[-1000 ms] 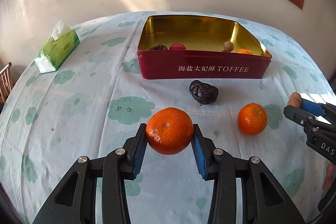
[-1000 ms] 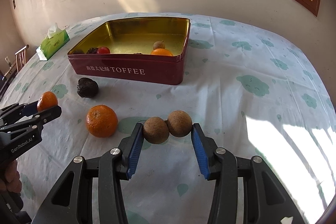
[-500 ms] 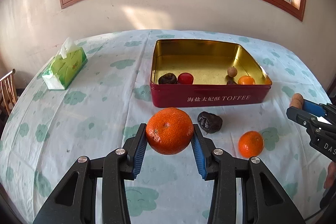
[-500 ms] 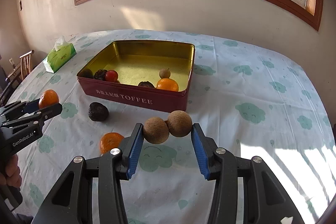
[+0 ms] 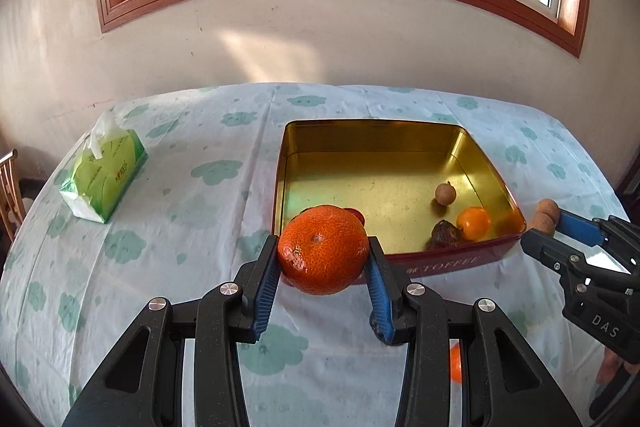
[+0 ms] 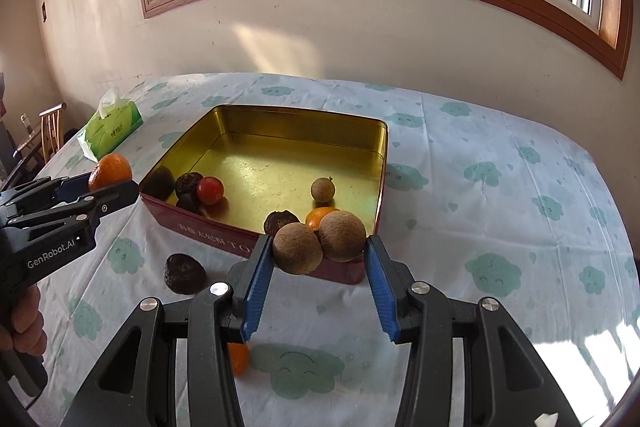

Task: Organize fruits
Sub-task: 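Carry the longans and orange into the tin and open both tools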

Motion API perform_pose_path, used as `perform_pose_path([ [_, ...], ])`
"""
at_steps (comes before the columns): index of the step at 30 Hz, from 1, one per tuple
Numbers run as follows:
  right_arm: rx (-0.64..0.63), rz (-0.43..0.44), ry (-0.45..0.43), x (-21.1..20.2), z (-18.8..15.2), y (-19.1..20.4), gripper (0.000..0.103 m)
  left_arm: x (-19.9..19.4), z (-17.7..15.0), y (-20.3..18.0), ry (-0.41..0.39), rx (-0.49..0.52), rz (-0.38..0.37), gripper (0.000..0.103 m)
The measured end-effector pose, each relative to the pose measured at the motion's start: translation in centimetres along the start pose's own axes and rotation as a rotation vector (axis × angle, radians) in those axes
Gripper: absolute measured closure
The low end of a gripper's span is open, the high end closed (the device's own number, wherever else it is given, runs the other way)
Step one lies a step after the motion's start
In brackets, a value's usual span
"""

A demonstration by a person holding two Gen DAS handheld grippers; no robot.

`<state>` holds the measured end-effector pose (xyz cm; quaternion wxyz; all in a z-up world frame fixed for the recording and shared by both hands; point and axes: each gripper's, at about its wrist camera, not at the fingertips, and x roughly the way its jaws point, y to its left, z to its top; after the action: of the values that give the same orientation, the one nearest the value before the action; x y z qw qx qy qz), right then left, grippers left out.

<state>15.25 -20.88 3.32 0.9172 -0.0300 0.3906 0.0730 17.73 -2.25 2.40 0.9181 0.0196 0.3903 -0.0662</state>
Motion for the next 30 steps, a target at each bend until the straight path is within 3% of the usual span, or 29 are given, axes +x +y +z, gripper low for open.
perform_pose_path([
  [10,0.02,0.007,0.04,3.8,1.6,-0.5,0.06,3.9,2.3,0.0,0.038,0.024,-0.006,0.061],
  [30,0.011,0.006,0.086,7.0,1.8,-0.1,0.059,7.7,1.5,-0.5,0.107,0.029,0.017,0.06],
])
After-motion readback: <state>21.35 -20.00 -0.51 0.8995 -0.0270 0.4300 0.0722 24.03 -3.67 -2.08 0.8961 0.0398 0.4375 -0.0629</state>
